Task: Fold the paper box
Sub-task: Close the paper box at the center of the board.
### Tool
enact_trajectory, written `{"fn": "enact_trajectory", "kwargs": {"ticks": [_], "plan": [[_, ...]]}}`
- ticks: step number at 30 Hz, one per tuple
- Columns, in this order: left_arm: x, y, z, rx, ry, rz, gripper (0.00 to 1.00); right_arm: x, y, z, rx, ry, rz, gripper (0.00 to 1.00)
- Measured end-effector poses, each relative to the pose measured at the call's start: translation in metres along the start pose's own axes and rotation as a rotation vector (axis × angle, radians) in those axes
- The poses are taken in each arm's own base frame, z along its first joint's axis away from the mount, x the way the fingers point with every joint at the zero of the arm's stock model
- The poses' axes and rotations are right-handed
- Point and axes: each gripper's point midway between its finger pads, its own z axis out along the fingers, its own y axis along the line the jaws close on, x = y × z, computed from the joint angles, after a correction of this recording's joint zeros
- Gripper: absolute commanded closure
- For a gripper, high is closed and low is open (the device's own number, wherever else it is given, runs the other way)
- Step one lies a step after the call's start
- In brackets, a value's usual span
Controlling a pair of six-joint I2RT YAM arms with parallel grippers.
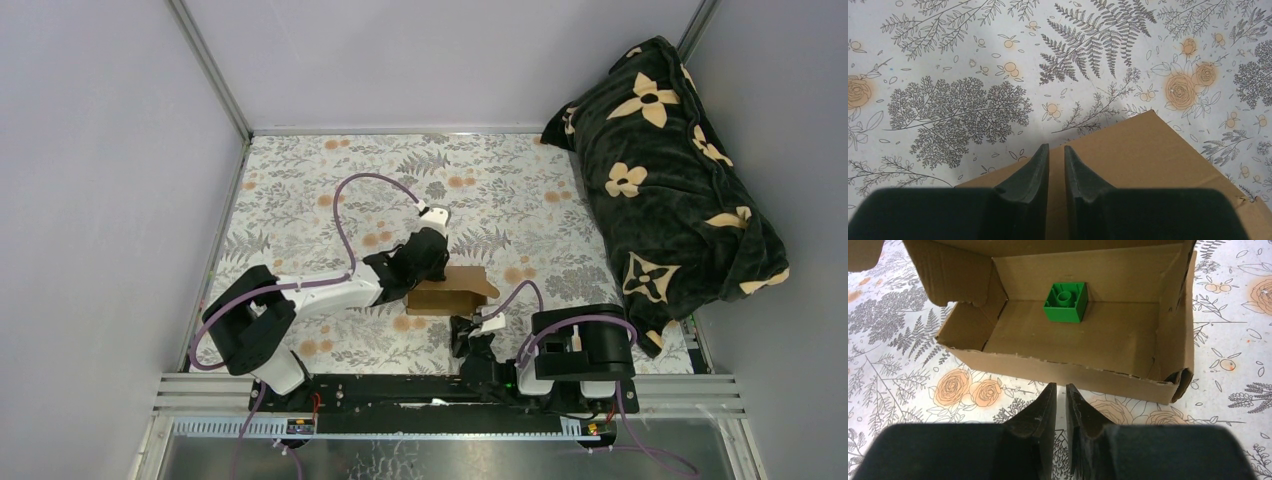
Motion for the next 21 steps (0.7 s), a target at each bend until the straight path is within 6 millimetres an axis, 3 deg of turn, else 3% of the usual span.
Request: {"fn": "enact_trajectory", "kwargs": {"ticks": [8, 12, 21], "plan": [[0.006, -0.007, 0.001, 0.019, -0.01, -0.02, 0.79, 0.0, -0.001, 0.008, 0.003, 0.007, 0.018, 0.81], [0.02, -0.011, 0.007, 0.019, -0.001, -0.018, 0.8, 0.002, 0.001, 0.008, -0.01, 0.016, 0.023, 0.81], [0.026, -0.019, 0.007, -0.014, -0.068, -0.024, 0.81, 0.006, 0.001, -0.001, -0.08, 0.055, 0.016, 0.78]]}}
